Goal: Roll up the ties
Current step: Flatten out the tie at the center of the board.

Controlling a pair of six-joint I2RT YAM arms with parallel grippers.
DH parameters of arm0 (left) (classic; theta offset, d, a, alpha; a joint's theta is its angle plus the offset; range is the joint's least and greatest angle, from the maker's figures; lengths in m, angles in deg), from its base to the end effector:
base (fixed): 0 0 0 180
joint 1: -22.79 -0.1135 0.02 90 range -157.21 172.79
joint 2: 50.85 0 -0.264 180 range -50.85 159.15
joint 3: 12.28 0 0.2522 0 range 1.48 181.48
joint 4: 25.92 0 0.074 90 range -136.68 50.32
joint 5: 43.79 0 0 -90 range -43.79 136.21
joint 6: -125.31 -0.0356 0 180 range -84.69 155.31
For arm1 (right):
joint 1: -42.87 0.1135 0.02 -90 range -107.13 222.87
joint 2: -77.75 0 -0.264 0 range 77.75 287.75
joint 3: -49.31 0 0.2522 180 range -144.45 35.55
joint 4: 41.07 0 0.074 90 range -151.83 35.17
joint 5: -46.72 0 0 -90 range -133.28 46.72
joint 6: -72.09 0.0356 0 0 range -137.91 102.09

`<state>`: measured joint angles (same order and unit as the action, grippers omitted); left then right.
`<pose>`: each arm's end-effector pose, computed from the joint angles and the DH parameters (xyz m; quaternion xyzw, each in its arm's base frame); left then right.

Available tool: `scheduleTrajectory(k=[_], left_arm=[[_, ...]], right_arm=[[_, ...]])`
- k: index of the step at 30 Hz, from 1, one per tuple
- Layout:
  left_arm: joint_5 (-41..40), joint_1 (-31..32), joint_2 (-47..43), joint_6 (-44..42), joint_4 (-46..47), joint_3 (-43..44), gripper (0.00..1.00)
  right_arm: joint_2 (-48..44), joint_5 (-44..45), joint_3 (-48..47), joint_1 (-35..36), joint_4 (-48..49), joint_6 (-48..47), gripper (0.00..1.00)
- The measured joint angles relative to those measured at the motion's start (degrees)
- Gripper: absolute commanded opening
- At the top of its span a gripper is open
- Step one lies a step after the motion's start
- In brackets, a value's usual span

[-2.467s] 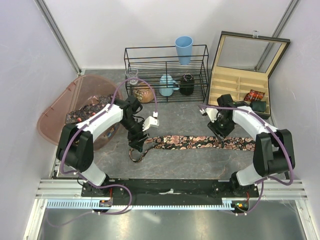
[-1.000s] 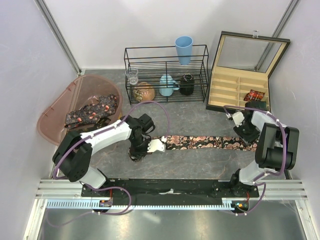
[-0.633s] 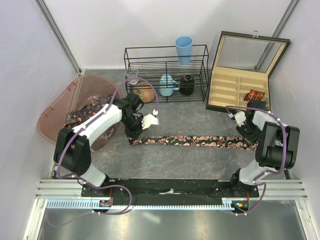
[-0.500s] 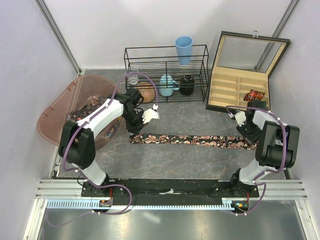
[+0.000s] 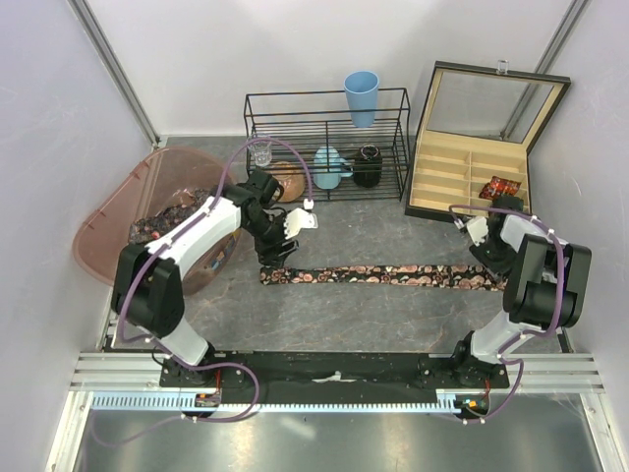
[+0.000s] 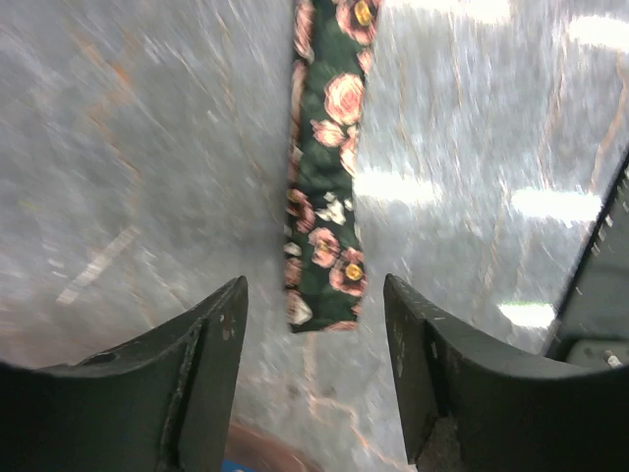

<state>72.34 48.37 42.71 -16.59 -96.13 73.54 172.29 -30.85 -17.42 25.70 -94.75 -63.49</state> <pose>0.2714 -0.1473 0.2394 0.6247 0.7408 -0.1956 0.1507 0.2653 -0.0900 0.1514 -0.2355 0.9630 -0.1306 0.0068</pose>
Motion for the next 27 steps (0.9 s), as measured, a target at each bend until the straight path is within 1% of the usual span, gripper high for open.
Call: scheduleTrajectory(k=[1, 3, 6, 7, 8, 9, 10, 12, 15, 18, 21, 24, 27], left_arm=[[0.2, 0.3, -1.0, 0.0, 1.2, -0.4, 0.66], [1.1, 0.9, -4.0, 0.9, 4.9, -2.0, 0.71], [1.5, 1.5, -9.7, 3.2, 11.2, -3.5, 0.72], [1.5, 1.6, -11.0, 3.9, 12.7, -3.5, 0.73], [1.5, 1.6, -12.4, 4.8, 14.7, -3.5, 0.81], [1.6, 1.6, -13.7, 5.7, 16.7, -3.5, 0.84], [2.0, 1.5, -14.8, 6.4, 18.5, -3.5, 0.99], [4.2, 1.5, -15.7, 7.3, 20.9, -3.5, 1.0], [7.6, 2.0, -14.7, 10.7, 23.3, -3.8, 1.0], [9.6, 2.3, -9.9, 12.0, 21.3, -1.8, 1.0], [10.0, 2.0, -6.5, 12.3, 21.7, -2.3, 1.0], [10.4, 1.5, -9.4, 10.4, 23.6, -8.2, 1.0], [11.1, 1.5, -12.7, 6.3, 21.9, -12.4, 0.98]], right_arm=[[0.0, 0.1, 0.0, -0.3, 0.3, -0.4, 0.39], [0.0, 0.0, -0.2, -1.2, 0.6, -1.1, 0.39], [0.0, -1.7, -1.6, -2.6, -0.1, -1.7, 0.43], [0.0, -2.8, -2.8, -2.7, -0.8, -1.7, 0.47], [0.0, -3.5, -3.6, -2.9, -1.2, -1.6, 0.49], [-0.1, -5.0, -5.1, -3.0, -1.9, -1.6, 0.52], [-0.5, -7.3, -7.3, -3.0, -2.9, -1.3, 0.59], [-1.8, -11.6, -10.4, -3.0, -4.1, -1.0, 0.66], [-5.9, -19.9, -13.0, -2.4, -4.9, -1.4, 0.82], [-11.0, -27.3, -13.0, -0.4, -6.1, -3.9, 0.86], [-14.0, -32.5, -11.8, 4.8, -6.5, -7.8, 0.87], [-15.1, -35.3, -7.9, 11.5, -6.6, -12.0, 0.87], [-14.9, -36.1, -2.9, 18.3, -6.8, -15.0, 0.87]])
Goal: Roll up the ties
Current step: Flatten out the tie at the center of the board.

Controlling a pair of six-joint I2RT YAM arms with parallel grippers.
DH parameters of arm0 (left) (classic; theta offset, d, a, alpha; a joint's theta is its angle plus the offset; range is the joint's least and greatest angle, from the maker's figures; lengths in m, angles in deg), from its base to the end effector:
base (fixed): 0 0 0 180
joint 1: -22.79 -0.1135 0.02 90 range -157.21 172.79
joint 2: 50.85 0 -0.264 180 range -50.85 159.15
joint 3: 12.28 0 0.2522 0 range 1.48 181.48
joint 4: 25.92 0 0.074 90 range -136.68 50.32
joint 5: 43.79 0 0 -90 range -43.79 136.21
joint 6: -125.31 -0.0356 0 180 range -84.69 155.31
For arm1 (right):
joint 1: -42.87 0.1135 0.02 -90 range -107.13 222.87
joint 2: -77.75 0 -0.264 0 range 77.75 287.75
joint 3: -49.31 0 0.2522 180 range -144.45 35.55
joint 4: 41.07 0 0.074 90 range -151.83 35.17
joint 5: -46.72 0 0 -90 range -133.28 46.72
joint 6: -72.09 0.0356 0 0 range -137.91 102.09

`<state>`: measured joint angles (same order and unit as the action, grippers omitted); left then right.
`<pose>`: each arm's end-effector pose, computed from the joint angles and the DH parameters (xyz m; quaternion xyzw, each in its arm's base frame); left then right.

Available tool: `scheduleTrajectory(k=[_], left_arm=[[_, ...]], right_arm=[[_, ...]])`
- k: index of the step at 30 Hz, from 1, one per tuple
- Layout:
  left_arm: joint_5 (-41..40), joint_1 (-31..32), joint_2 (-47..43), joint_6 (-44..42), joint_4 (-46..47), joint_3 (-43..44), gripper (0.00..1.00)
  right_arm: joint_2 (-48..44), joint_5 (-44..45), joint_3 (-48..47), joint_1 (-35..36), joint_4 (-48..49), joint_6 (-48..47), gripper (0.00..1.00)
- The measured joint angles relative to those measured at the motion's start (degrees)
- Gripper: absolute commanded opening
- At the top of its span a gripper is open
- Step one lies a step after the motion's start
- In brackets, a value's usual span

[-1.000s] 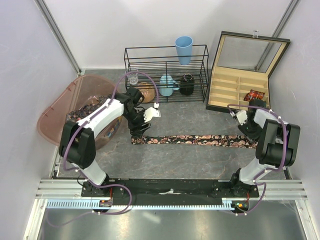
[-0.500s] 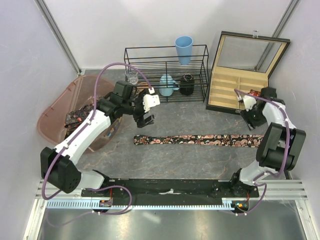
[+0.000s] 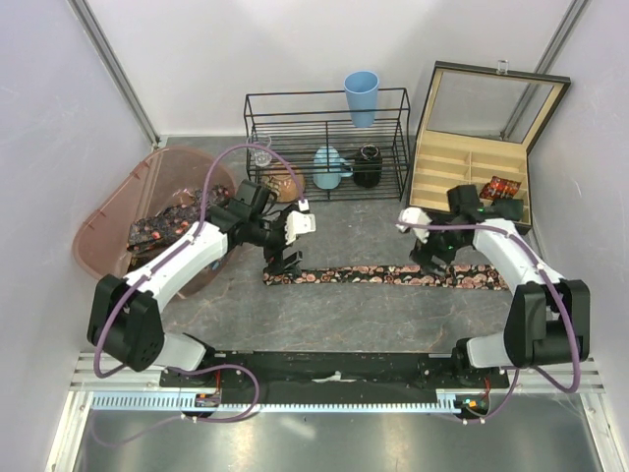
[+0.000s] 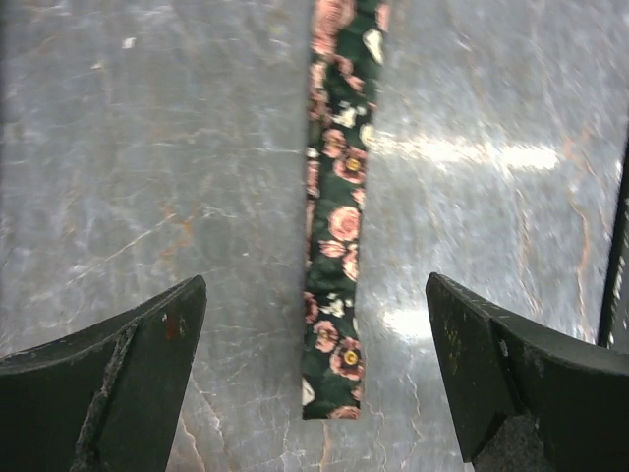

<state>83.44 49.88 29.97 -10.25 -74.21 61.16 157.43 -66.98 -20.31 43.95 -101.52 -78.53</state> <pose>0.2446 -0.1493 0.2572 0.6123 0.6737 -0.2562 0.3250 0.2563 0.0191 0.2287 -0.5245 0.8103 0.0934 0.2443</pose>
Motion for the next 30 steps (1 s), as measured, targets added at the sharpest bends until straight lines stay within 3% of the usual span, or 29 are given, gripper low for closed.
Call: scheduleTrajectory(k=[5, 13, 22, 30], left_arm=[[0.9, 0.0, 1.1, -5.4, -3.3, -0.2, 0.97], [-1.4, 0.8, 7.4, -9.0, -5.0, -0.7, 0.95], [-3.4, 1.2, 10.5, -10.7, -5.4, -1.2, 0.81], [-4.7, 1.7, 12.6, -11.5, -4.5, -1.6, 0.64]], right_arm=[[2.6, -0.2, 3.6, 7.2, 0.6, -2.5, 0.85], [8.4, 1.4, 4.7, 8.9, 3.8, -5.4, 0.81], [10.3, 3.2, 5.8, 8.9, 5.3, -7.5, 0.6], [8.9, 3.6, 7.3, 8.3, 5.5, -8.5, 0.54]])
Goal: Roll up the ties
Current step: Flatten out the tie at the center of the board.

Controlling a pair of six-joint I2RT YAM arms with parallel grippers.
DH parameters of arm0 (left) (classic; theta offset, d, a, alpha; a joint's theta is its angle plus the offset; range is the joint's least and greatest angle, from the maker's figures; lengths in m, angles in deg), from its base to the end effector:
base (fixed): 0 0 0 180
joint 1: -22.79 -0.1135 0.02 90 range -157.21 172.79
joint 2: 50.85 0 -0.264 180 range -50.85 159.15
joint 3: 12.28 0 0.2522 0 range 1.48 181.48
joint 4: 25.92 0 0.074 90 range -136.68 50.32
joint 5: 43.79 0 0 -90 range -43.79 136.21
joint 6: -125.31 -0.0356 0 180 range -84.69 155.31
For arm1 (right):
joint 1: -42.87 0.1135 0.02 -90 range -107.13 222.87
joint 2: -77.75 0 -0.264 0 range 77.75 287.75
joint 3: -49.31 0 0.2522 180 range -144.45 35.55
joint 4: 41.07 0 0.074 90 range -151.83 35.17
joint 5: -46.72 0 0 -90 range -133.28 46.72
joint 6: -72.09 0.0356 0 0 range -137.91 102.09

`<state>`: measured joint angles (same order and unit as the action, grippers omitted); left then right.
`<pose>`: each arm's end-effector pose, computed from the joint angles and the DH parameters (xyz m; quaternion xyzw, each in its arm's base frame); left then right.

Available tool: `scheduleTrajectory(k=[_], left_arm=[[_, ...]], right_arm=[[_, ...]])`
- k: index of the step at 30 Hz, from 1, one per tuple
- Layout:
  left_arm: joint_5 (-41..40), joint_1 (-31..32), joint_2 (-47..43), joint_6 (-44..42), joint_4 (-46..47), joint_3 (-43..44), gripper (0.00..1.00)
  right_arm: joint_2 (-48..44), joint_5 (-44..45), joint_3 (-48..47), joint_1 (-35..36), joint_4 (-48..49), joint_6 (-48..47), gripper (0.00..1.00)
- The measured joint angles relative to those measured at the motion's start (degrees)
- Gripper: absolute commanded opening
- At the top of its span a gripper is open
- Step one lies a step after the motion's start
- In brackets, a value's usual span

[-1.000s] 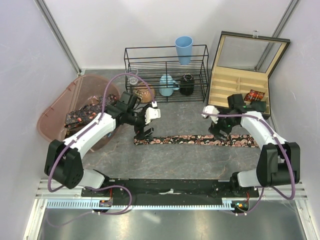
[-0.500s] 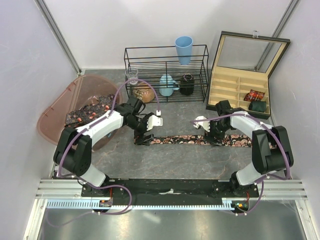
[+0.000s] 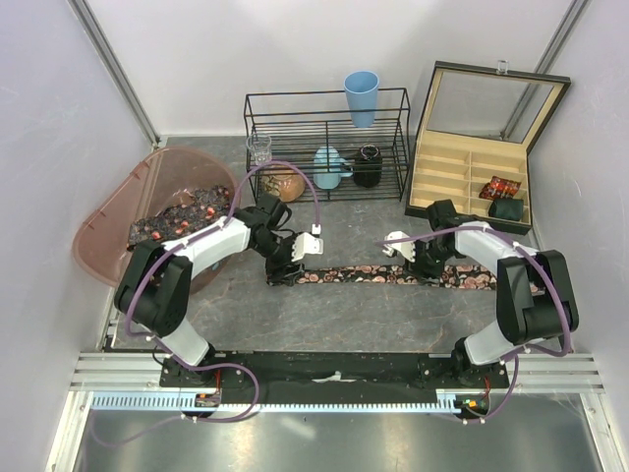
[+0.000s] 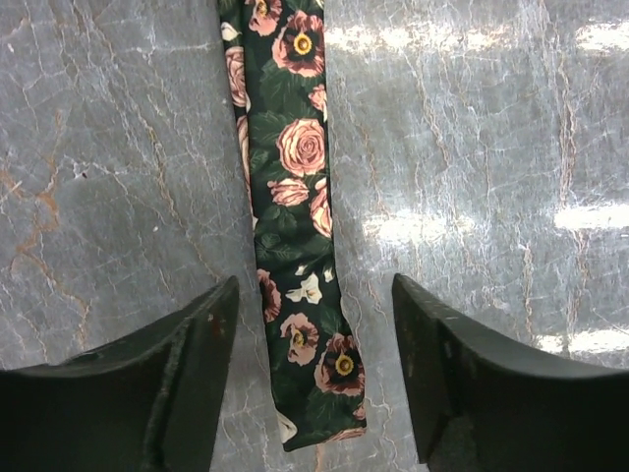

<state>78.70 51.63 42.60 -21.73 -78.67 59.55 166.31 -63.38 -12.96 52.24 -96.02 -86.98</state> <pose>0.2521 -0.1607 0.1839 0.6758 0.6704 -0.2370 0.1941 0.2504 0.0537 0.1595 -0.6311 0.7522 0.1135 0.1518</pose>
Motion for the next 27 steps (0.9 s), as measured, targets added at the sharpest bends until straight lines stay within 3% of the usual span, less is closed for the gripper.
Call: scheduleTrajectory(k=[9, 13, 18, 22, 27], left_arm=[[-0.4, 1.2, 1.4, -0.7, 1.4, -0.4, 0.59], [-0.5, 1.5, 1.7, -0.7, 2.0, -0.4, 0.48], [-1.2, 1.6, 2.0, -0.6, 3.7, -1.2, 0.41], [-2.2, 1.6, 2.6, -0.7, 5.3, -2.6, 0.44], [-2.6, 1.6, 2.4, -0.5, 6.1, -3.7, 0.69]], right_arm=[[-1.1, 0.5, 1.0, -4.0, -1.4, -2.2, 0.54], [-1.4, 0.7, 1.2, -4.7, -1.7, -3.2, 0.53], [-1.4, 0.7, 1.2, -5.2, -2.1, -4.3, 0.52], [-1.4, 0.6, 1.2, -5.4, -2.3, -5.1, 0.52], [-1.4, 0.6, 1.2, -5.5, -2.5, -5.5, 0.51]])
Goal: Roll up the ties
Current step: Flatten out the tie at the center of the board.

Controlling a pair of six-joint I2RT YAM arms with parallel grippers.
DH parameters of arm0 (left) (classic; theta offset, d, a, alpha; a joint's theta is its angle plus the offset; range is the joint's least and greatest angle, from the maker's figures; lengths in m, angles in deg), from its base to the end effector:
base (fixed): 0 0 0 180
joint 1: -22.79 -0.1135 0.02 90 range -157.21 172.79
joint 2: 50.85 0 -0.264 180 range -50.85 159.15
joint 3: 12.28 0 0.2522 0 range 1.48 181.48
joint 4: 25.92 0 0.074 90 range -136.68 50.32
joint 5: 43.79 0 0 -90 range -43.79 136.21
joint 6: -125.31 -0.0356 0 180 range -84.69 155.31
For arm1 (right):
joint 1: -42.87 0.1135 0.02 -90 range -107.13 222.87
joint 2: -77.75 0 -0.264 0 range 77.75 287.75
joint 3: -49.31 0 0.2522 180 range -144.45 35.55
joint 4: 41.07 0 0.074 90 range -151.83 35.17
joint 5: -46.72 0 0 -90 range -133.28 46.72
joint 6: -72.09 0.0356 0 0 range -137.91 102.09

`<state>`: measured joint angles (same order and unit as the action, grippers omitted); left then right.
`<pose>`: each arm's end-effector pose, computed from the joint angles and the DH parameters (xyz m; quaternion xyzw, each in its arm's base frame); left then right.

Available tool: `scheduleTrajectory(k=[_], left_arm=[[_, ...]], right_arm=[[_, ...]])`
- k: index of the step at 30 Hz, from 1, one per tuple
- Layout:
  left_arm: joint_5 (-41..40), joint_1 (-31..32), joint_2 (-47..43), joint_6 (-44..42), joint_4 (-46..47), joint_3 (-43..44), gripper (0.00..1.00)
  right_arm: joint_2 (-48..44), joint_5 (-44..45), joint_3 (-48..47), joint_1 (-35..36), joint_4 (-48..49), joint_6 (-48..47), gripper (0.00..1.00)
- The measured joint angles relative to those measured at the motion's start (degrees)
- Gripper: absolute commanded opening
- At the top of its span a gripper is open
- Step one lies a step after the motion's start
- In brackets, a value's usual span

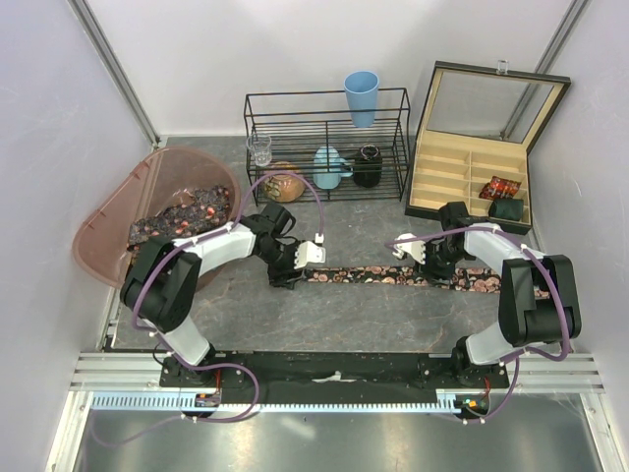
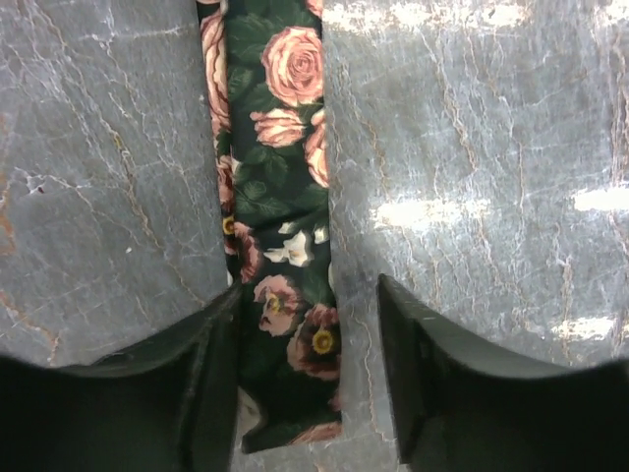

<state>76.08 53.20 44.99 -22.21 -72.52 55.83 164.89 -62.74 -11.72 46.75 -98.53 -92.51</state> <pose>0.2484 -0.1663 0.1578 0.6898 0.6646 -0.2173 0.1879 0.2440 0.0284 0.1593 -0.6298 0.7562 0.1056 0.1427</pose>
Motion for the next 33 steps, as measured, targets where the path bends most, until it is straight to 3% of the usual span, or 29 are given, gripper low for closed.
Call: scheduleTrajectory(k=[5, 9, 13, 33], left_arm=[[0.9, -0.1, -4.8, 2.0, -1.8, 0.7, 0.67], [2.5, 0.0, -11.1, 3.2, -3.5, 4.5, 0.49], [2.6, 0.0, -13.6, 3.0, -4.5, 5.1, 0.37], [-9.3, 0.2, -0.8, 1.0, -2.6, 0.6, 0.24]], right_arm=[[0.0, 0.0, 0.0, 0.0, -0.2, -0.2, 0.48], [0.0, 0.0, 0.0, 0.0, -0.5, -0.3, 0.48], [0.0, 0.0, 0.0, -0.1, -0.5, -0.3, 0.48], [0.0, 0.1, 0.0, -0.7, -1.4, -2.1, 0.41]])
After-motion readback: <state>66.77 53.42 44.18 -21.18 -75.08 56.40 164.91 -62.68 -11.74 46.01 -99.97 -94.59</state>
